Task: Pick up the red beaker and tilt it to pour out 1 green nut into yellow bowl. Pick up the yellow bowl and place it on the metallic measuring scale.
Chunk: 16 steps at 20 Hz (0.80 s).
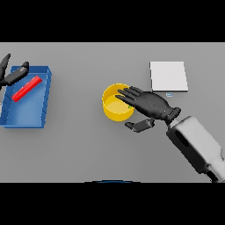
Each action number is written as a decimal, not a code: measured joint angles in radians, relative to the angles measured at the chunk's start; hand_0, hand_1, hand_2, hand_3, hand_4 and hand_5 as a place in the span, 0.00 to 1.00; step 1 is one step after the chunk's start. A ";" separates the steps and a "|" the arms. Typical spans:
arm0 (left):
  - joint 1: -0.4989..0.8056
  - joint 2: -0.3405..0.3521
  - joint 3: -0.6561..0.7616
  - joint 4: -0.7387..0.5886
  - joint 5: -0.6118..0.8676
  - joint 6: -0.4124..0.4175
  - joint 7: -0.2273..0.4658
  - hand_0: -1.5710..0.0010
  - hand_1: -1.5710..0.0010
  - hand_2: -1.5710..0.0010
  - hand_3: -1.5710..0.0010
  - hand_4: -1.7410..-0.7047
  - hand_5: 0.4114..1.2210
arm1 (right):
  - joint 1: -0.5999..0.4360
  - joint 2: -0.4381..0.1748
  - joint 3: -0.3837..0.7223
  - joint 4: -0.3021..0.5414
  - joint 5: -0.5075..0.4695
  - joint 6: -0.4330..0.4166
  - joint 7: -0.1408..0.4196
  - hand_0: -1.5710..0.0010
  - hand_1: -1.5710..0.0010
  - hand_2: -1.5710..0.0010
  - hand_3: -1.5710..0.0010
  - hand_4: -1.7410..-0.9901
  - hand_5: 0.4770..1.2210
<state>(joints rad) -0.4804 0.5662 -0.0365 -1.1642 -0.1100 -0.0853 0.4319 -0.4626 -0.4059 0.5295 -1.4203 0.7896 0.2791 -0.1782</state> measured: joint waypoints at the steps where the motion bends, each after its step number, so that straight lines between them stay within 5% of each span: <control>1: 0.002 -0.001 0.002 0.004 0.003 -0.002 -0.008 1.00 1.00 1.00 1.00 0.90 0.35 | -0.024 0.004 0.012 0.031 0.010 0.007 -0.005 1.00 1.00 1.00 1.00 0.78 0.22; 6: -0.007 0.002 0.008 -0.001 0.010 -0.005 0.011 1.00 1.00 1.00 1.00 0.90 0.35 | -0.131 0.026 0.077 0.152 0.039 0.076 -0.058 1.00 1.00 1.00 1.00 0.77 0.24; 16: 0.009 0.013 0.005 0.013 -0.003 -0.013 -0.026 1.00 1.00 1.00 1.00 0.92 0.37 | -0.242 0.082 0.166 0.333 0.099 0.142 -0.059 1.00 1.00 1.00 0.99 0.74 0.29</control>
<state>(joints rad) -0.4719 0.5793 -0.0316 -1.1511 -0.1129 -0.0984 0.4060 -0.7048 -0.3241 0.6959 -1.0876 0.8883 0.4212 -0.2373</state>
